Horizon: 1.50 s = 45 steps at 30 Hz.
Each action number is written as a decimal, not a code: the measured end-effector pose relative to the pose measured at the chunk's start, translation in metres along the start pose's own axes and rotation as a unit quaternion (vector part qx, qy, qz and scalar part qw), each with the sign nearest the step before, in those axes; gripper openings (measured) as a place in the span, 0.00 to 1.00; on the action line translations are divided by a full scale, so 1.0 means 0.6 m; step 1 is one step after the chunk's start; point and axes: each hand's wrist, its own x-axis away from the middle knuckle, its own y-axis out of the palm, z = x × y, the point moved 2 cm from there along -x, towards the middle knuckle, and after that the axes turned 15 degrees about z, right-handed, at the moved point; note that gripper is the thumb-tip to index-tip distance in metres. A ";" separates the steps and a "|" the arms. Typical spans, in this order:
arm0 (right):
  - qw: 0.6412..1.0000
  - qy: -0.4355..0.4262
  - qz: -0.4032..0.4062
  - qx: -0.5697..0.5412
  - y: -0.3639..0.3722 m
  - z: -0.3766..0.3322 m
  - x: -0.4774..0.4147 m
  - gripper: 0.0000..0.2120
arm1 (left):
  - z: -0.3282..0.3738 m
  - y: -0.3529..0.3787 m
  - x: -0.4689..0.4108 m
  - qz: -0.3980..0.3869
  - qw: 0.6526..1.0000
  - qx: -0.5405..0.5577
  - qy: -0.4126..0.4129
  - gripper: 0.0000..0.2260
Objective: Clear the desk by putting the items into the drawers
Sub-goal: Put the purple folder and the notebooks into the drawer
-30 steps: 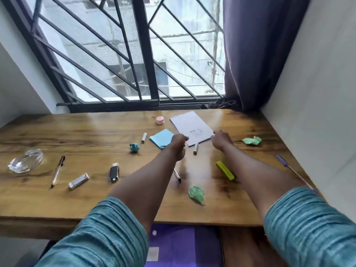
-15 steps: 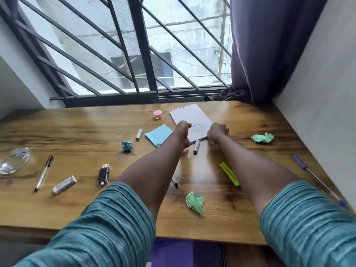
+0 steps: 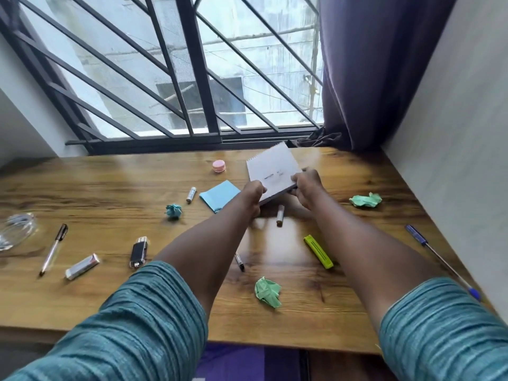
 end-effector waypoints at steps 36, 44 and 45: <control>0.982 0.020 -0.183 0.049 -0.251 0.240 0.677 0.31 | -0.408 -0.459 0.352 -0.233 0.972 0.009 -0.022 0.19; 0.987 0.095 -0.035 0.127 -0.412 0.348 0.686 0.27 | -0.518 -0.346 0.408 -0.218 0.972 -0.073 -0.053 0.16; 0.986 0.100 -0.014 0.135 -0.430 0.354 0.678 0.27 | -0.523 -0.327 0.414 -0.220 0.970 -0.090 -0.050 0.16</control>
